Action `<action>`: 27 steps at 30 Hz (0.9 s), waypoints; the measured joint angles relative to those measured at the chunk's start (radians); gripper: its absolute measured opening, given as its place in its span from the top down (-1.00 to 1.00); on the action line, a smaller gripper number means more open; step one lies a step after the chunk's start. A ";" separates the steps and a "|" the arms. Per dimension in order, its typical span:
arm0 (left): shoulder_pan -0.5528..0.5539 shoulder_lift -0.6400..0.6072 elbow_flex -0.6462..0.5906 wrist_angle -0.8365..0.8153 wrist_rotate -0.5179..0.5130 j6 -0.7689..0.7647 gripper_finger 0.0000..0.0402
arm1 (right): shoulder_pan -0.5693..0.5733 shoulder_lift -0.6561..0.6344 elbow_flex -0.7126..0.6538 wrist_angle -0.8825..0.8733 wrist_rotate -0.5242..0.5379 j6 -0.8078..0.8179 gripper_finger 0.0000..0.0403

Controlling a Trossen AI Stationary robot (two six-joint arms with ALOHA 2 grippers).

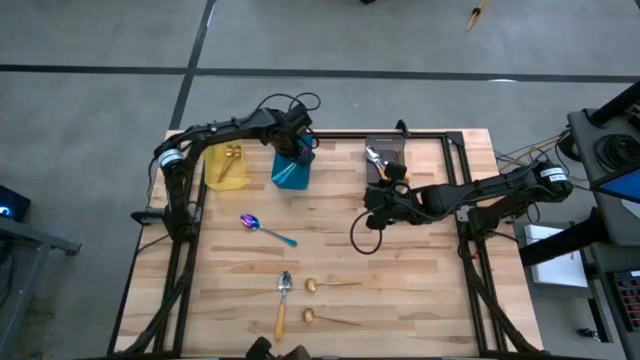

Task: Sort silverware by color (type)
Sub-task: Put the yellow spoon into the black bin

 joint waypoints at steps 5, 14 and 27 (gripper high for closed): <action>-0.101 -0.118 -0.005 -0.001 -0.093 0.091 0.89 | 0.000 0.000 0.000 0.010 0.000 0.000 0.66; -0.400 -0.396 -0.199 0.086 -0.244 0.172 0.89 | 0.000 0.000 0.000 0.090 -0.057 0.015 0.66; -0.723 -0.724 -0.582 0.237 -0.316 -0.042 0.89 | 0.003 0.058 0.007 0.395 -0.326 0.177 0.66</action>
